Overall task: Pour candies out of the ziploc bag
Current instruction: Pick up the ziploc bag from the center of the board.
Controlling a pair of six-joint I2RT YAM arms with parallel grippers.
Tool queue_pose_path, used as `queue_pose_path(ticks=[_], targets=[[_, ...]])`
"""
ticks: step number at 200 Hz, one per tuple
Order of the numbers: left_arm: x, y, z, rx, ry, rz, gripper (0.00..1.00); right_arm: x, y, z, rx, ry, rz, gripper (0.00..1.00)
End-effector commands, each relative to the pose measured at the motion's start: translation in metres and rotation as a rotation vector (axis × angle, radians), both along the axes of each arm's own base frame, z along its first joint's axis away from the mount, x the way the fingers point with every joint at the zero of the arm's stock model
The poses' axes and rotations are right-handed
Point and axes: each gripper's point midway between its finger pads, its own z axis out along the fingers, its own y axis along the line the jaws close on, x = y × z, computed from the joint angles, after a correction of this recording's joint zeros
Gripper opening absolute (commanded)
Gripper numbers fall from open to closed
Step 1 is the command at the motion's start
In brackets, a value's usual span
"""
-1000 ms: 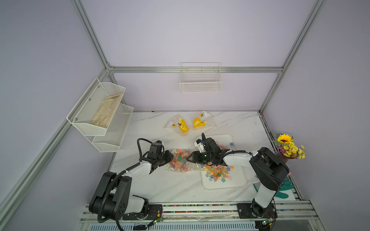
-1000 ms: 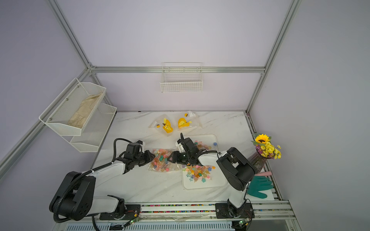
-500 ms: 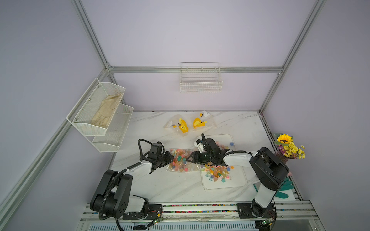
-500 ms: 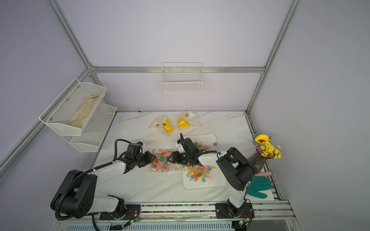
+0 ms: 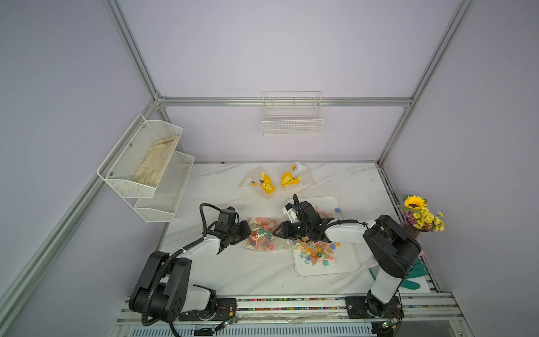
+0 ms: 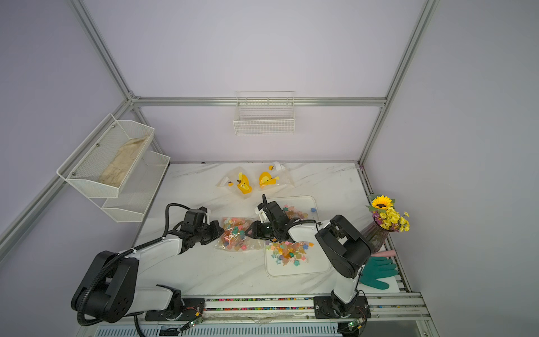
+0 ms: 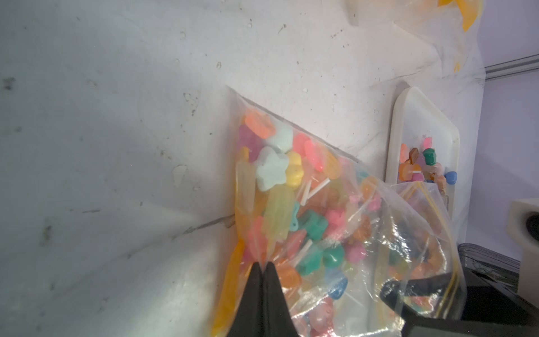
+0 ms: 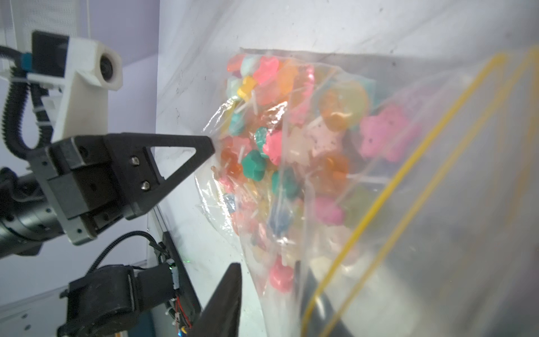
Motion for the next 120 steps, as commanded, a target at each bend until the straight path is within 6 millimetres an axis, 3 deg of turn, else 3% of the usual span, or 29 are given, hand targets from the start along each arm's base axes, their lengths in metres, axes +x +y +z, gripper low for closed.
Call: queue_pose_path(ticks=[1, 43, 120], targets=[[-0.006, 0.001, 0.005, -0.010, -0.014, 0.002, 0.00, 0.002, 0.009, 0.012, 0.039, -0.030, 0.021, 0.21], [-0.007, 0.002, 0.018, -0.015, -0.034, 0.007, 0.00, 0.003, 0.010, 0.022, 0.054, -0.053, 0.026, 0.00], [-0.004, 0.003, 0.056, -0.029, -0.109, 0.015, 0.00, 0.013, 0.018, 0.050, 0.091, -0.120, 0.031, 0.00]])
